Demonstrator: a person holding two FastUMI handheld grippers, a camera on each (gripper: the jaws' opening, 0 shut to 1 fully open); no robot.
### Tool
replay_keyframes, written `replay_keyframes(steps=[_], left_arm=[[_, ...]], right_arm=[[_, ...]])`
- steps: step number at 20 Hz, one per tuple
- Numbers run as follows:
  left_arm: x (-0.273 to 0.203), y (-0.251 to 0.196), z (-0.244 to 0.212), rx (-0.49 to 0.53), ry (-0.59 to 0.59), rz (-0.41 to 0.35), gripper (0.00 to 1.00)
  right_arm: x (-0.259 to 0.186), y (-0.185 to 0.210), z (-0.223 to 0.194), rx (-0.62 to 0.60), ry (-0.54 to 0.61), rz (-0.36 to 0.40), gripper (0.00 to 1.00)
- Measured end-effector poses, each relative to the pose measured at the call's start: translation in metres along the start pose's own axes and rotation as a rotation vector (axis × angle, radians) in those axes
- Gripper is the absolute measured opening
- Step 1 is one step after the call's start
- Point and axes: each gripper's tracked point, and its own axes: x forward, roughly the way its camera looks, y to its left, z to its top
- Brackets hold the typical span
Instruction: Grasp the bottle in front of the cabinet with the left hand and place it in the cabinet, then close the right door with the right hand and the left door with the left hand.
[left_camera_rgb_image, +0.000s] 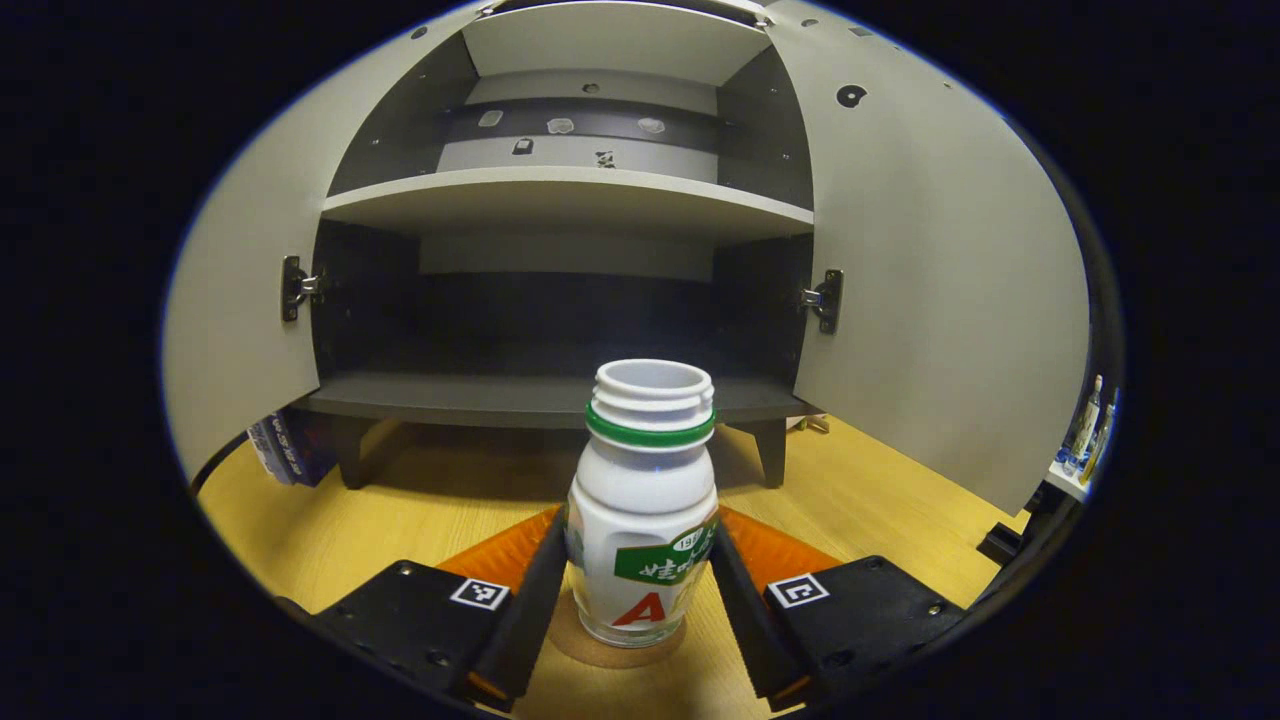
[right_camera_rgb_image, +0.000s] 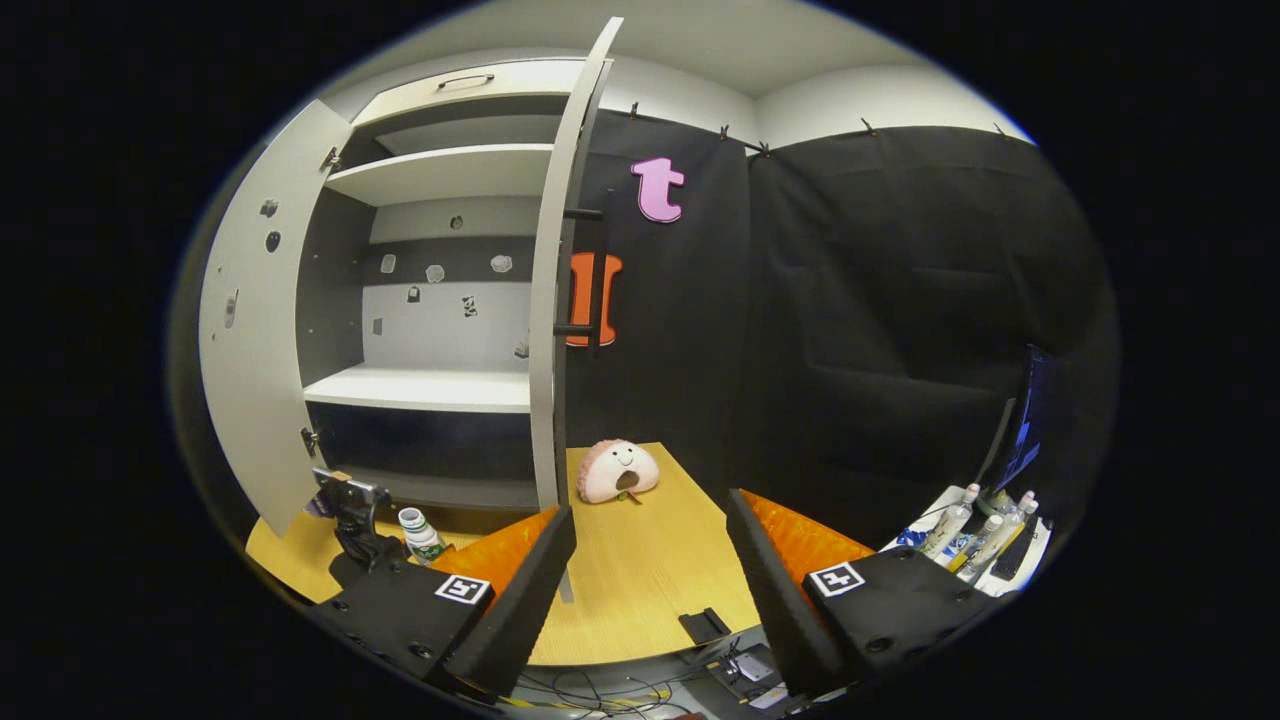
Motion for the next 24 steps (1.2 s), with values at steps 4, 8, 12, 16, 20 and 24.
replay_keyframes(steps=[4,8,12,16,20,24], left_arm=[[-0.014,0.014,0.031,0.018,0.023,-0.003,0.8],[-0.037,0.031,0.082,0.005,0.021,-0.011,0.79],[-0.061,0.046,0.135,-0.005,0.049,-0.033,0.79],[-0.078,0.058,0.199,-0.035,0.005,-0.057,0.79],[-0.076,0.068,0.264,0.005,-0.046,-0.073,0.79],[-0.062,0.077,0.321,0.05,-0.086,-0.061,0.79]], right_arm=[[0.006,0.006,0.001,0.014,-0.005,0.026,1.0],[0.009,0.019,0.001,0.014,-0.013,0.059,1.0],[0.011,0.029,0.002,0.016,-0.015,0.085,1.0],[0.008,0.036,0.004,0.039,-0.02,0.114,0.99],[0.004,0.041,0.005,0.04,-0.018,0.133,0.99],[0.002,0.041,0.008,0.046,-0.023,0.142,1.0]])
